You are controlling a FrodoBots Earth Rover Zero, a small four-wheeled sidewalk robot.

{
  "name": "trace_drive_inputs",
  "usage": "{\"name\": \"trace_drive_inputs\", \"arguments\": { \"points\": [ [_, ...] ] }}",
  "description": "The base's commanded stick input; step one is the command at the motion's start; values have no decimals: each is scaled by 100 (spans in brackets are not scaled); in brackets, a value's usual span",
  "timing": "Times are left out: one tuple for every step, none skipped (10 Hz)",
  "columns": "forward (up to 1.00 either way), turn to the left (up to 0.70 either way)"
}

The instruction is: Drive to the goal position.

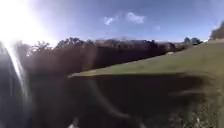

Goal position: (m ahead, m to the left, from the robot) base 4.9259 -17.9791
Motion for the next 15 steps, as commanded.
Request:
{"name": "trace_drive_inputs", "arguments": {
  "points": [
    [100, 16],
    [100, 6],
    [100, 0],
    [100, 0],
    [100, 0],
    [100, 0],
    [100, 0],
    [100, 0],
    [100, 0],
    [100, 0],
    [100, 0],
    [100, 0],
    [100, 0],
    [100, 0],
    [100, 0]
  ]
}}
